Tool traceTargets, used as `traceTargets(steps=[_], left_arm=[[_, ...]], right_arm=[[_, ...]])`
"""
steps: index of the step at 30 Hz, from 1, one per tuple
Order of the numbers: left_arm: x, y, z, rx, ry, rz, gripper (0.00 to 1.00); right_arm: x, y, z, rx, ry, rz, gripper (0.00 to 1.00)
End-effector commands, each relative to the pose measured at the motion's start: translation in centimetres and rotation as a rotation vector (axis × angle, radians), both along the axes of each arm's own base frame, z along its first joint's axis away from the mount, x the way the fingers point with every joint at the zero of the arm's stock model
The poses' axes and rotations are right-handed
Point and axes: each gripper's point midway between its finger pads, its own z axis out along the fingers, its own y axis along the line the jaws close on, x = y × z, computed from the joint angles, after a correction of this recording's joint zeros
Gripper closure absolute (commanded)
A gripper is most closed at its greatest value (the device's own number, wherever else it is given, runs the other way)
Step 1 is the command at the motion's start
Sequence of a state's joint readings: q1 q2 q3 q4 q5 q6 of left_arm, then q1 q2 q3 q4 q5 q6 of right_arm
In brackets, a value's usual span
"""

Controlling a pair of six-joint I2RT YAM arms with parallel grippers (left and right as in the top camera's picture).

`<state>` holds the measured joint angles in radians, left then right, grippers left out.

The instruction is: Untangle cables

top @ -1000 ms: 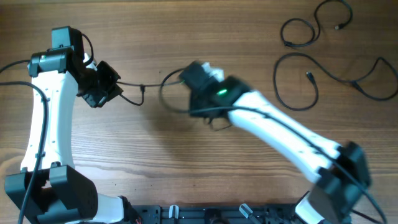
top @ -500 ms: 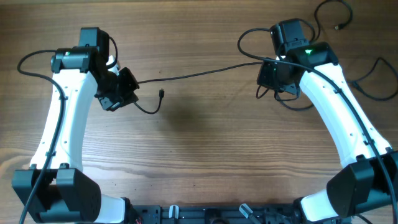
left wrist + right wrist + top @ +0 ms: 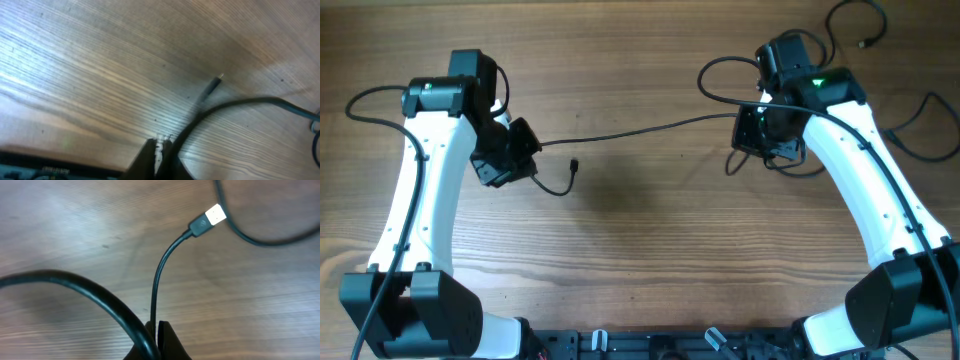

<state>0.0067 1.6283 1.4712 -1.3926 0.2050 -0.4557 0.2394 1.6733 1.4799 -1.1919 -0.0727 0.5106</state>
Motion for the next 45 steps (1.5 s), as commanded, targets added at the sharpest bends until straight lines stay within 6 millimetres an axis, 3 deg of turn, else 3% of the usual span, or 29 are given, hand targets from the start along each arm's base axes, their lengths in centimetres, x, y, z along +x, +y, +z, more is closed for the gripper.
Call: traceTargets(steps=[1,3,5,6,8,9,13,17,21,24,25,27,30,34,36,39,42,45], left_arm=[[-0.2,1.0,0.7,0.046,-0.016,0.009,0.72],[-0.2,0.9,0.7,0.039,-0.016,0.009,0.59],[-0.2,0.9,0.7,0.039,-0.016,0.009,0.58],[-0.2,0.9,0.7,0.039,-0.017,0.009,0.36],[-0.2,0.9,0.7,0.038,-0.017,0.009,0.03],[-0.2,0.6,0.8,0.024,-0.018,0.003,0.0],[0.4,-3.5,2.1,-0.223,-0.1,-0.177,0.0],[1.1,-4.2,2.5,-0.259,-0.144,-0.205,0.0],[1.5,-4.2,2.5,-0.257,-0.162,-0.208,0.0],[1.5,-3.9,2.4,-0.238,-0.159,-0.207,0.0],[1.5,-3.6,2.2,-0.218,-0.157,-0.206,0.0],[1.5,-3.4,2.2,-0.208,-0.157,-0.206,0.0],[1.6,-3.4,2.2,-0.208,-0.16,-0.207,0.0],[1.7,-3.4,2.2,-0.207,-0.163,-0.207,0.0],[1.7,-3.4,2.2,-0.208,-0.163,-0.207,0.0],[1.7,-3.4,2.2,-0.207,-0.167,-0.207,0.0],[1.9,-3.4,2.2,-0.206,-0.171,-0.208,0.0],[2.0,-3.4,2.2,-0.206,-0.179,-0.208,0.0]], right_arm=[[0.2,-2.2,0.0,-0.095,-0.013,-0.074,0.96],[0.4,-2.1,0.1,-0.085,-0.022,-0.072,0.96],[0.5,-2.0,0.1,-0.081,-0.026,-0.069,0.96],[0.5,-2.0,0.1,-0.081,-0.027,-0.069,0.96],[0.7,-1.8,0.2,-0.07,-0.035,-0.066,0.96],[0.8,-1.3,0.4,-0.045,-0.041,-0.058,0.96],[1.3,-0.4,0.7,0.0,-0.057,-0.034,0.96],[0.9,-0.5,0.7,-0.005,-0.048,-0.029,0.96],[1.2,-0.9,5.6,0.006,-0.202,-0.013,0.96],[1.1,-5.5,10.7,-0.111,-0.392,-0.151,0.96],[0.6,-7.9,12.2,-0.182,-0.444,-0.217,0.96],[-1.2,-14.4,15.8,-0.332,-0.563,-0.507,0.96],[-3.1,-19.4,17.6,-0.408,-0.611,-0.701,0.96],[-6.0,-26.5,16.6,-0.47,-0.545,-1.001,0.96],[-9.3,-32.0,15.3,-0.508,-0.48,-1.255,0.96],[-12.8,-36.4,13.1,-0.534,-0.371,-1.433,0.96],[-15.1,-37.5,8.1,-0.444,-0.179,-1.566,0.96],[-14.0,-36.3,4.7,-0.349,-0.068,-1.519,0.92]])
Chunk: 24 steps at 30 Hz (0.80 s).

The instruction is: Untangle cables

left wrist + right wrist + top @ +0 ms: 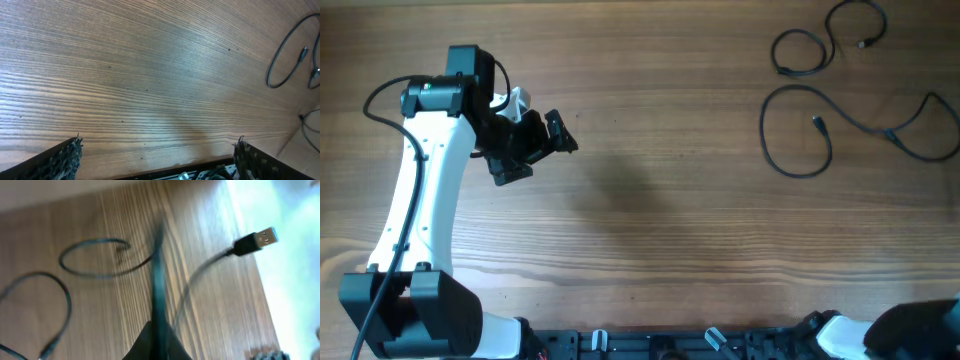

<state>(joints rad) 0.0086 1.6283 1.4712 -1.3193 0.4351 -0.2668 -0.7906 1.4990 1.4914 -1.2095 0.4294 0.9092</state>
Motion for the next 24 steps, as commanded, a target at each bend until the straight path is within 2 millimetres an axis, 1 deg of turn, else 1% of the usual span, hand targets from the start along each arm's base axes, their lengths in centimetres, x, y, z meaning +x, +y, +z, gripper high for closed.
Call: traceTargets(steps=[1,3,4,5,7,8,9,10,11,12,13,15,16,17,19,22,24], left_arm=[[0.4,0.3,0.9,0.008,-0.052,-0.012,0.0],[0.6,0.3,0.9,0.009,-0.059,-0.012,0.0],[0.6,0.3,0.9,0.009,-0.059,-0.012,0.0],[0.6,0.3,0.9,0.009,-0.059,-0.012,0.0],[0.6,0.3,0.9,0.009,-0.059,-0.012,0.0],[0.6,0.3,0.9,0.009,-0.061,-0.012,0.0],[0.7,0.3,0.9,0.009,-0.064,-0.012,0.0],[0.7,0.3,0.9,0.009,-0.065,-0.012,0.0],[0.7,0.3,0.9,0.009,-0.064,-0.012,0.0],[0.7,0.3,0.9,0.009,-0.062,-0.012,0.0],[0.7,0.3,0.9,0.009,-0.062,-0.012,0.0],[0.7,0.3,0.9,0.009,-0.062,-0.012,0.0],[0.7,0.3,0.9,0.009,-0.062,-0.012,0.0],[0.7,0.3,0.9,0.009,-0.062,-0.012,0.0],[0.7,0.3,0.9,0.009,-0.063,-0.012,0.0],[0.8,0.3,0.9,0.009,-0.066,-0.012,0.0],[0.8,0.3,0.9,0.009,-0.067,-0.012,0.0]], right_arm=[[2.3,2.1,-3.7,0.182,-0.025,0.08,0.92],[4.5,4.0,-4.9,0.288,-0.051,0.237,0.91],[5.5,5.1,-5.1,0.324,-0.063,0.299,0.86],[6.6,6.3,-5.2,0.353,-0.074,0.39,0.8],[8.4,8.9,-5.2,0.41,-0.093,0.533,0.38],[9.6,10.5,-5.2,0.445,-0.117,0.631,0.41],[10.9,12.6,-5.0,0.482,-0.147,0.723,0.43],[11.9,14.0,-4.9,0.493,-0.157,0.796,0.43],[12.7,14.9,-4.8,0.474,-0.142,0.865,0.38],[13.1,14.9,-4.8,0.433,-0.111,0.894,0.16],[12.9,14.2,-4.9,0.405,-0.089,0.875,0.0],[12.1,12.8,-5.0,0.379,-0.064,0.802,0.0],[11.2,11.8,-5.0,0.362,-0.032,0.754,0.0],[10.1,10.7,-5.1,0.346,0.008,0.704,0.0],[6.4,8.0,-5.1,0.309,0.11,0.525,0.0],[3.4,5.7,-5.2,0.306,0.143,0.406,0.0],[2.0,4.8,-5.5,0.319,0.154,0.355,0.0]])
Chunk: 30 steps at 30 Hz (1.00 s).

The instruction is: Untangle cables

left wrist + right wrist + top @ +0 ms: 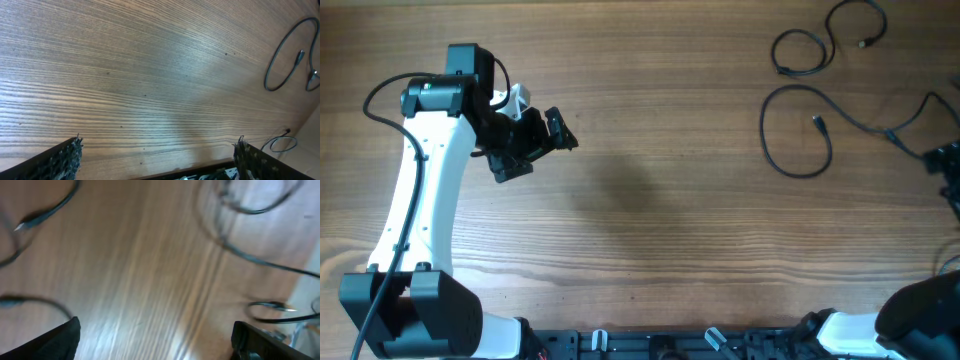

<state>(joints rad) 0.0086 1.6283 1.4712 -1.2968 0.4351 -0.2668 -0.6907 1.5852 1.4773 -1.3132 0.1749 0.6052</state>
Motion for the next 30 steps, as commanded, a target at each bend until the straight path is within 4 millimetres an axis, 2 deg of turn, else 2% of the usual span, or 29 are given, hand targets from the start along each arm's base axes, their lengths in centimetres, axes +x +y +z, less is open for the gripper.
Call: traceTargets(steps=[1,4,5,7,10,12,13,16,18,19,21,22,25,26,28,30], left_arm=[[0.3,0.3,0.9,0.009,-0.046,-0.012,0.0],[0.3,0.3,0.9,0.009,-0.048,-0.012,0.0],[0.3,0.3,0.9,0.009,-0.048,-0.012,0.0],[0.3,0.3,0.9,0.009,-0.048,-0.012,0.0],[0.5,0.3,0.9,0.009,-0.056,-0.012,0.0],[0.8,0.3,1.0,0.009,-0.066,-0.012,0.0],[0.9,0.3,1.0,0.009,-0.07,-0.012,0.0],[0.8,0.3,1.0,0.01,-0.07,-0.012,0.0],[0.8,0.3,1.0,0.01,-0.07,-0.012,0.0],[0.8,0.3,1.0,0.01,-0.07,-0.012,0.0],[0.8,0.3,1.0,0.01,-0.07,-0.012,0.0],[0.9,0.3,1.0,0.01,-0.072,-0.012,0.0],[1.0,0.3,1.0,0.01,-0.077,-0.012,0.0],[1.1,0.3,1.0,0.01,-0.079,-0.012,0.0],[1.1,0.3,1.0,0.01,-0.081,-0.012,0.0],[1.1,0.3,1.0,0.01,-0.082,-0.012,0.0]], right_arm=[[-2.6,-1.6,-0.8,-0.025,0.074,-0.089,0.0],[-6.6,-3.5,-0.3,-0.105,0.182,-0.246,0.0],[-7.3,-3.8,-0.2,-0.11,0.196,-0.264,0.0],[-10.0,-3.9,-0.8,-0.068,0.241,-0.347,0.0],[-13.9,-3.0,-3.4,0.007,0.309,-0.474,0.0],[-15.5,-2.1,-5.0,0.038,0.335,-0.557,0.0],[-16.1,-1.4,-6.7,0.07,0.337,-0.586,0.0],[-16.5,-1.1,-8.8,0.071,0.334,-0.595,0.0],[-16.3,-1.2,-10.1,0.063,0.313,-0.596,0.0],[-16.2,-1.1,-10.6,0.062,0.302,-0.597,0.04],[-15.3,-1.0,-11.5,0.089,0.248,-0.597,0.29],[-14.2,-0.8,-11.8,0.122,0.196,-0.596,0.46],[-8.2,0.5,-12.4,0.315,-0.089,-0.414,0.76],[-6.1,1.6,-12.0,0.405,-0.194,-0.389,0.81],[-3.6,2.7,-11.4,0.466,-0.293,-0.279,0.94],[-2.1,3.8,-11.2,0.474,-0.297,-0.182,0.95]])
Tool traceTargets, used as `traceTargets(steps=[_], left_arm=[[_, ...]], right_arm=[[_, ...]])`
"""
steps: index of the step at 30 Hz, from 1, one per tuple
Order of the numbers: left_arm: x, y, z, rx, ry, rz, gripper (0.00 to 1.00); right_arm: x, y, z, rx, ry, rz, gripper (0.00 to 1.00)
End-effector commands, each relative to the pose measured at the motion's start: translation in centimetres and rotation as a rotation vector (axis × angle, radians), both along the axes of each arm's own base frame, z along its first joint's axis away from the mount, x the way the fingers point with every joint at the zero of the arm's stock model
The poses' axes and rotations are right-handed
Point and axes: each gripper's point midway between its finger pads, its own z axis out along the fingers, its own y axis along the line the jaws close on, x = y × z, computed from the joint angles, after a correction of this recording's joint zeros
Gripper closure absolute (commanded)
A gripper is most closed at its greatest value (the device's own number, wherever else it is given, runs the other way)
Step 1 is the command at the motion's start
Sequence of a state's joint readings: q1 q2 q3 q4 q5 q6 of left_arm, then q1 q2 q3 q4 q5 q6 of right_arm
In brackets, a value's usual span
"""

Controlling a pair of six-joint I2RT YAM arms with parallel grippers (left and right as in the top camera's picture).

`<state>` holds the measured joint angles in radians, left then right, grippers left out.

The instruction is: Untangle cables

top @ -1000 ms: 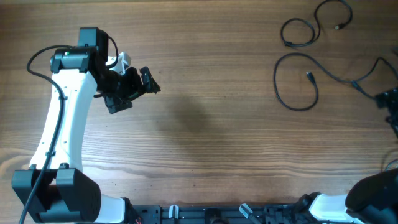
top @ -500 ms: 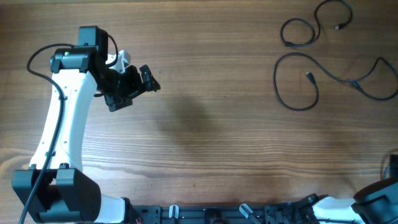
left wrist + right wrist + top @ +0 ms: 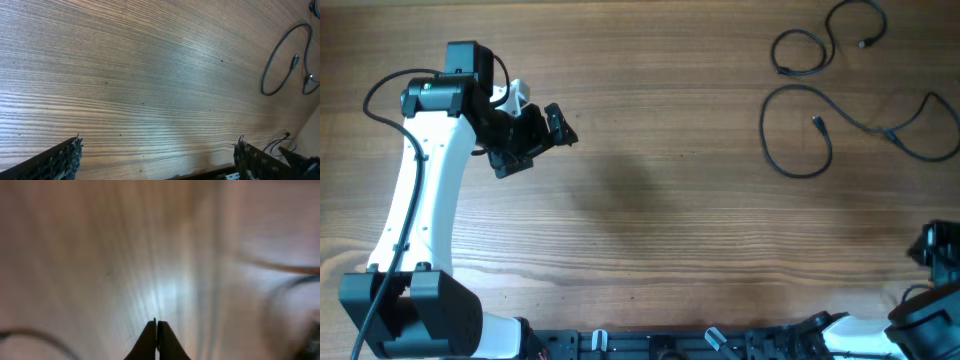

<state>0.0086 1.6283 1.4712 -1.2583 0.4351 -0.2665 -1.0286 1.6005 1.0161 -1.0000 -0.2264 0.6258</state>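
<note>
Two thin black cables lie at the table's far right corner. The upper cable curls near the back edge. Below it, apart from it, the lower cable forms a loop and runs off to the right; that loop also shows in the left wrist view. My left gripper hovers open over bare wood at the left, nothing between its fingers. My right gripper is shut on nothing; its view is blurred. Only a bit of the right arm shows, at the right edge.
The wooden table spreads between the two arms. A dark rail runs along the front edge. The left arm's own cable loops off its upper link.
My right gripper was open near the right edge beside the lower cable; now it is shut on nothing and sits nearer the front right corner. The left arm has hardly moved.
Both grippers were shut on a cable stretched between them across the table's middle. Then the left stood open and empty, both cables lay at the far right, and the right was still shut on a cable. Then the right was open, and now it is shut and empty.
</note>
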Motion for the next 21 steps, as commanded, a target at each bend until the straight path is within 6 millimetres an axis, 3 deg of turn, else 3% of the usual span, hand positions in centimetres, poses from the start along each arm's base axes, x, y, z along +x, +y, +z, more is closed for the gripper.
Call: traceTargets(steps=[1,4,6,7,9,11,12,13,14,17,19,21], left_arm=[[0.2,0.3,0.9,0.01,-0.043,-0.011,0.0],[0.2,0.3,0.9,0.01,-0.043,-0.011,0.0],[0.2,0.3,0.9,0.009,-0.042,-0.011,0.0],[0.2,0.3,0.9,0.01,-0.041,-0.011,0.0],[0.2,0.3,0.9,0.01,-0.042,-0.011,0.0],[0.3,0.3,0.9,0.01,-0.047,-0.011,0.0],[0.5,0.3,1.0,0.01,-0.054,-0.011,0.0],[0.5,0.3,1.0,0.01,-0.055,-0.011,0.0],[0.5,0.3,1.0,0.01,-0.054,-0.011,0.0],[0.5,0.3,1.0,0.01,-0.055,-0.011,0.0],[0.5,0.3,1.0,0.01,-0.054,-0.011,0.0],[0.5,0.3,1.0,0.01,-0.054,-0.011,0.0]], right_arm=[[3.9,3.1,0.8,0.06,-0.139,0.171,0.96],[7.2,6.2,1.2,0.07,-0.2,0.333,0.96],[7.9,7.1,1.0,0.045,-0.153,0.36,0.94],[7.8,6.7,1.0,0.011,-0.121,0.37,0.82],[6.7,3.7,2.9,-0.133,0.008,0.373,0.41],[5.4,1.0,6.8,-0.271,0.115,0.358,0.3],[4.6,-0.1,8.6,-0.336,0.16,0.341,0.0],[2.9,-1.8,11.0,-0.443,0.254,0.287,0.0],[1.5,-2.6,12.2,-0.505,0.317,0.232,0.0],[-3.5,-2.4,13.8,-0.541,0.476,-0.041,0.0],[-5.2,-2.0,12.6,-0.497,0.515,-0.121,0.0],[-6.6,-2.0,9.7,-0.468,0.554,-0.147,0.0]])
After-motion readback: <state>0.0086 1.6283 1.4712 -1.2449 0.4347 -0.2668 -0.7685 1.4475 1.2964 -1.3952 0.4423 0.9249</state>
